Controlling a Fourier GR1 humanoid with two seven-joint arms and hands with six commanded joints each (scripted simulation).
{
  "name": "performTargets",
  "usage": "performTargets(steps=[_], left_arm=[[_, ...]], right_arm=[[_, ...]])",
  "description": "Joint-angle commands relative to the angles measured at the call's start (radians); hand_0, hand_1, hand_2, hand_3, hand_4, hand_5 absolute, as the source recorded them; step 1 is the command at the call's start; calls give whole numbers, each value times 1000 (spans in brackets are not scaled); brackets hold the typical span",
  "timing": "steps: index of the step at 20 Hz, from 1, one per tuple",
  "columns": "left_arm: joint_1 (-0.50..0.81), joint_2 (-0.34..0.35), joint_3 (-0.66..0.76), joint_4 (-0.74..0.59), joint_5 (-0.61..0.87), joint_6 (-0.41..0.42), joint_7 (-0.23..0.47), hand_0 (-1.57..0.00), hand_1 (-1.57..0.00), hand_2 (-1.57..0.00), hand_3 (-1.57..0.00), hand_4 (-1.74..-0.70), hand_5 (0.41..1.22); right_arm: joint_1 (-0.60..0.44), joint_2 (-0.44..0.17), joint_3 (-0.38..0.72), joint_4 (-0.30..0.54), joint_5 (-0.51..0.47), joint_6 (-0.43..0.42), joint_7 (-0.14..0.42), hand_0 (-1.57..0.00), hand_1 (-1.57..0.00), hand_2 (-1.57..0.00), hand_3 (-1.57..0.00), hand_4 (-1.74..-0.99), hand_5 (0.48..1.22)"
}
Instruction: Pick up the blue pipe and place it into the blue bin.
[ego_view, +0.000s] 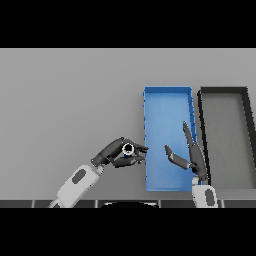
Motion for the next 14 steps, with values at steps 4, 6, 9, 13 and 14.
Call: performTargets(steps=[4, 6, 9, 13, 14], left_arm=[[7, 9, -2, -1, -7, -2, 4, -1568, -1568, -1568, -1496, -1740, 1219], [1, 2, 0, 7, -9, 4, 17, -1569, -1569, -1569, -1494, -1740, 1219], [10, 12, -10, -1, -19, -8, 2, -1570, -1570, -1570, -1495, -1741, 1220], [4, 3, -9, 7, -28, 0, 18, -1571, -1571, -1571, -1495, -1741, 1221], [3, 7, -8, 0, -26, -4, 14, -1571, -1571, -1571, -1494, -1741, 1221]], right_arm=[[20, 6, -1, -12, 4, -12, -2, 1, 1, 1, 1, -1161, 605], [30, 9, -4, -8, 8, -21, 5, 1, 1, 1, 1, -1178, 605], [37, -5, -18, -53, -77, 34, -60, 1, 1, 1, 1, -1196, 622], [-7, -102, -19, -177, -333, 242, 9, 1, 1, 1, 1, -1256, 558], [-35, -133, -14, -205, -370, 270, 56, 1, 1, 1, 1, -1282, 537]])
